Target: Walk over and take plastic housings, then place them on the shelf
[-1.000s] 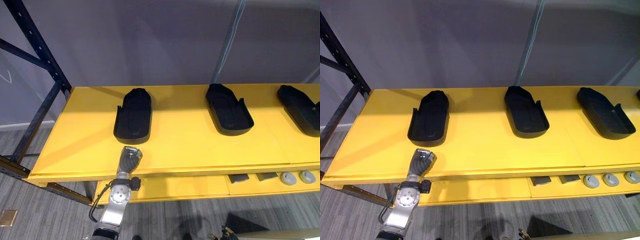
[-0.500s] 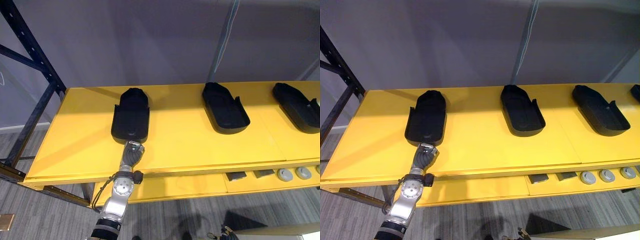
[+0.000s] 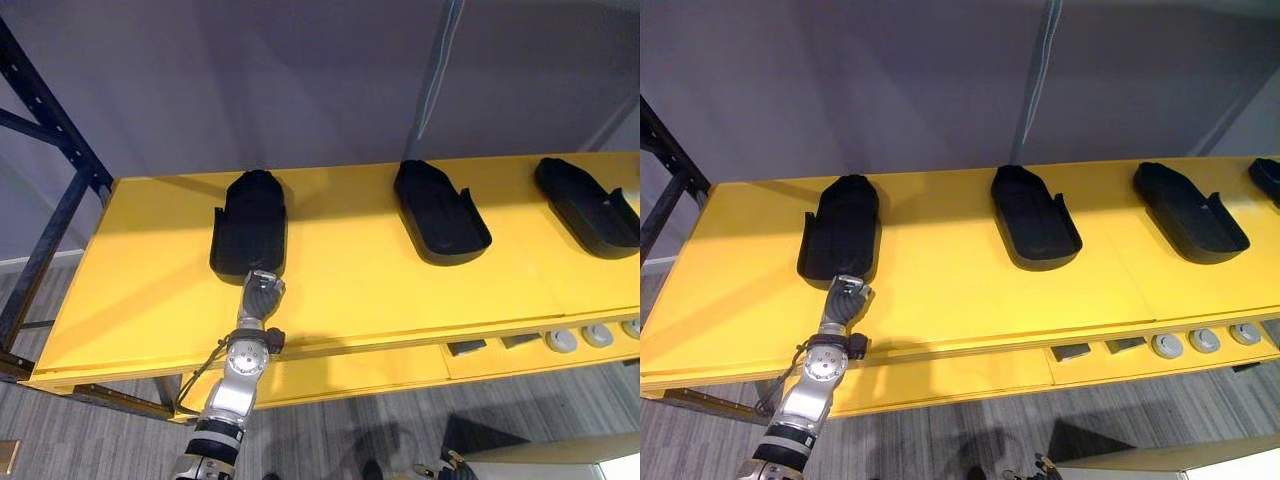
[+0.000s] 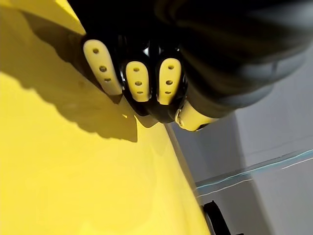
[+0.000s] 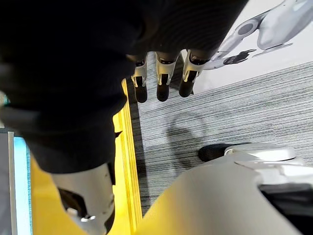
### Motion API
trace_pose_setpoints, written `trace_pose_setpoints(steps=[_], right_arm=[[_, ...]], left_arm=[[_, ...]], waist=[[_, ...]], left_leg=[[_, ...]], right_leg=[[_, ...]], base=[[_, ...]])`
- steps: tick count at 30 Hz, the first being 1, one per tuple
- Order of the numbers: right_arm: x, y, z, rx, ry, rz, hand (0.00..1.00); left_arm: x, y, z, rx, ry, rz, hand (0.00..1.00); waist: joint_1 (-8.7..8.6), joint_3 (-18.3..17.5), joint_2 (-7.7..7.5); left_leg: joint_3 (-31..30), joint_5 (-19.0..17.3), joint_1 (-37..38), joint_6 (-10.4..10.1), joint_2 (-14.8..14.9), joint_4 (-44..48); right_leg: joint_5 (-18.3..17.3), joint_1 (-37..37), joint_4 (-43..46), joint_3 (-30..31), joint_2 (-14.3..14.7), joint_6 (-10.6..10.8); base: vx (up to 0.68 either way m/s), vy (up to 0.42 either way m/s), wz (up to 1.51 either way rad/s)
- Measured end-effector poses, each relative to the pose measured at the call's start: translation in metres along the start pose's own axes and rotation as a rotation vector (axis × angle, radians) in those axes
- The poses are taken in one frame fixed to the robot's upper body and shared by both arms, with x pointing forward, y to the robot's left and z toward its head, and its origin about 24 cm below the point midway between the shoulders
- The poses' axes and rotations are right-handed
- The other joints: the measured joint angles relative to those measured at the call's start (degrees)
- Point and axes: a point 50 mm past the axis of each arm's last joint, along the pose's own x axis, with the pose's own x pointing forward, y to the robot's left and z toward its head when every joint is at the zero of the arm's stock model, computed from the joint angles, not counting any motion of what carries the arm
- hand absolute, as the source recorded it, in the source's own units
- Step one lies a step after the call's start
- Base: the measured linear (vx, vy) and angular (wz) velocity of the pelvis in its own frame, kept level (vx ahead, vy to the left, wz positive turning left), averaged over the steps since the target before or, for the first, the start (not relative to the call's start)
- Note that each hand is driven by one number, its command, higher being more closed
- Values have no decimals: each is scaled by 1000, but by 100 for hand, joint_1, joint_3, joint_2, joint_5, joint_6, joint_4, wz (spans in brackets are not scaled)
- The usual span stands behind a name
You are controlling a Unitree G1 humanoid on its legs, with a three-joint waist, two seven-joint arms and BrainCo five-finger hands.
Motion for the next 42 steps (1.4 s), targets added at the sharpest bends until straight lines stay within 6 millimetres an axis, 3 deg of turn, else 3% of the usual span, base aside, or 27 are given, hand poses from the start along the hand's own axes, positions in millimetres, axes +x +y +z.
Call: trace_pose_setpoints(steps=[11, 23, 25, 28, 31, 33, 35, 38, 42], right_arm=[[-1, 2, -2, 2, 4, 4, 0], [0, 2, -1, 3, 4, 4, 0], [-1, 1, -2, 1, 7, 4, 0], [-1, 0, -3, 0, 11, 2, 0], [-2, -2, -9, -2, 35, -1, 0], [-2, -4, -11, 1, 43, -5, 0], [-3, -5, -14, 16, 53, -11, 0], [-4, -7, -17, 30, 62, -21, 0], [-3, -5, -11, 33, 36, -21, 0]], left_arm=[[10, 11, 1, 28, 6, 42, 100], [6, 22, 13, -4, -48, 89, 100], [0, 32, 28, -30, -124, 127, 100], [-11, 64, 50, -49, -247, 242, 100], [-32, 106, 66, -32, -368, 408, 100], [-44, 133, 62, -17, -375, 532, 100], [-63, 166, 46, 17, -312, 693, 100], [-87, 187, 22, 33, -208, 810, 100], [-114, 186, -34, 17, 59, 789, 100]], waist=[[-112, 71, -114], [-98, 85, -102], [-63, 89, -97], [-15, 106, -69], [179, 116, -52], [254, 122, -38], [366, 121, -38], [529, 115, -44], [677, 85, -61]], left_leg=[[45, -25, 34, 4, 5, -2], [13, -28, 6, 1, -1, 19], [-24, -21, 13, 8, -4, 19], [-146, 10, 8, 15, -8, 21], [-220, 39, 0, 26, -6, 20], [-300, 47, 9, 35, -15, 19], [-395, 63, 15, 55, -30, 2], [-446, 64, 6, 57, -42, -1], [-560, 93, 31, 79, -66, -2]], right_leg=[[26, -30, -5, 35, 0, 3], [26, 10, -28, -9, -5, 3], [25, 41, -27, -49, -9, 4], [15, 89, -3, -139, -15, 7], [-25, 92, 73, -167, -10, 11], [-88, 98, 170, -226, -18, 20], [-164, 100, 298, -316, -34, 18], [-197, 103, 335, -347, -47, 35], [-254, 171, 394, -490, -74, 21]], base=[[-38, 3, -2], [-2, 0, 1], [0, 0, 9], [-25, -4, 18], [-53, -3, 15], [-61, -2, 20], [-52, 0, 21], [-33, 9, 10], [-10, 8, 19]])
